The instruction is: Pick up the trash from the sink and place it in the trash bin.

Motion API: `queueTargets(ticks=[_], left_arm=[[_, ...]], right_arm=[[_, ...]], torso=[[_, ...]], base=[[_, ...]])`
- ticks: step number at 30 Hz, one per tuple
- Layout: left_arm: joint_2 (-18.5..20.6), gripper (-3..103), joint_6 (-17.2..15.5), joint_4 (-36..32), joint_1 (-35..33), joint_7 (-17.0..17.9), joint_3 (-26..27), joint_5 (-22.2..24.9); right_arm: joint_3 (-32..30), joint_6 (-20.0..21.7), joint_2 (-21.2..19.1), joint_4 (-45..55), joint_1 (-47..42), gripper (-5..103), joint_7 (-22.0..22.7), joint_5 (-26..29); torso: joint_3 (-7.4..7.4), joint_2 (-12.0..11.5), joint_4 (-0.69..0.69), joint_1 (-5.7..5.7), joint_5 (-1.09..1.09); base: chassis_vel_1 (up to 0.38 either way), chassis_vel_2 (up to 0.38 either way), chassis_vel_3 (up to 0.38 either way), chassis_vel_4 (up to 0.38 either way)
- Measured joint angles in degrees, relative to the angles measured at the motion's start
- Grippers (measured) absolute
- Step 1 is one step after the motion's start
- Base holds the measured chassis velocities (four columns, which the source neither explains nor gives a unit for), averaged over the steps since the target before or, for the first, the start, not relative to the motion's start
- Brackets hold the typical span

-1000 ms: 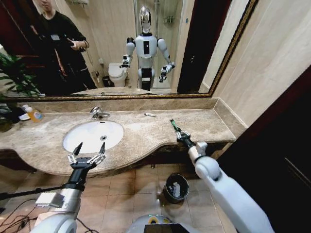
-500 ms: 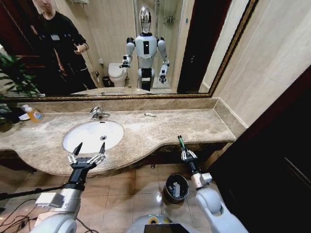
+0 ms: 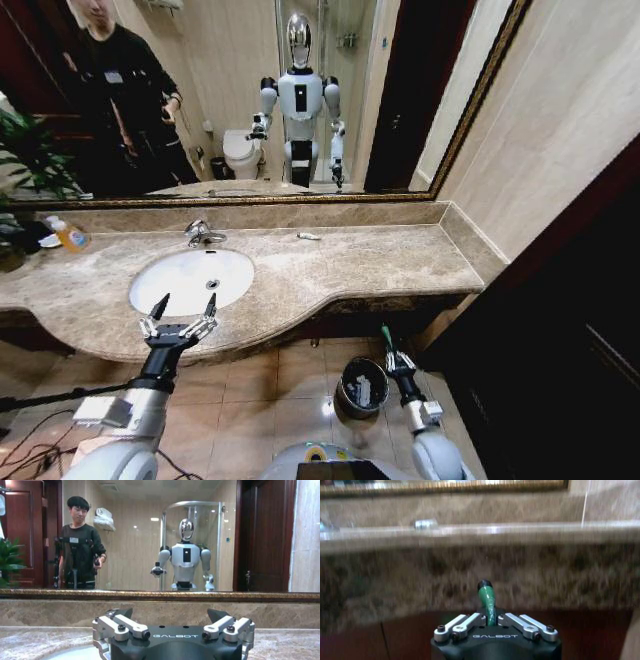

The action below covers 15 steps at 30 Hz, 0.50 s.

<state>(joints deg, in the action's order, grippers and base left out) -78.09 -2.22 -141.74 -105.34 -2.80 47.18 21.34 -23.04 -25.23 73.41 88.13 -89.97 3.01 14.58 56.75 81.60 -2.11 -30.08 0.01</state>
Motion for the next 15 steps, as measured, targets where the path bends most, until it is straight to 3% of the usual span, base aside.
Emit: queueTargets(ticks=[9, 15], left_arm=[[0.0, 100, 0.0, 0.0, 0.0, 0.0, 0.0, 0.0], [0.0, 100, 0.0, 0.0, 0.0, 0.0, 0.0, 0.0]], right_arm=[[6.36, -3.45, -1.54, -16.64, 7.41, 8, 1.27, 2.15], [6.97, -3.53, -0.14, -25.29, 11.98, 8, -1.25, 2.43]], torso=[[0.0, 0.0, -0.01, 0.0, -0.01], [0.0, 0.0, 0.0, 0.0, -0.01]], base=[[0.0, 0.0, 0.0, 0.0], [0.0, 0.0, 0.0, 0.0]])
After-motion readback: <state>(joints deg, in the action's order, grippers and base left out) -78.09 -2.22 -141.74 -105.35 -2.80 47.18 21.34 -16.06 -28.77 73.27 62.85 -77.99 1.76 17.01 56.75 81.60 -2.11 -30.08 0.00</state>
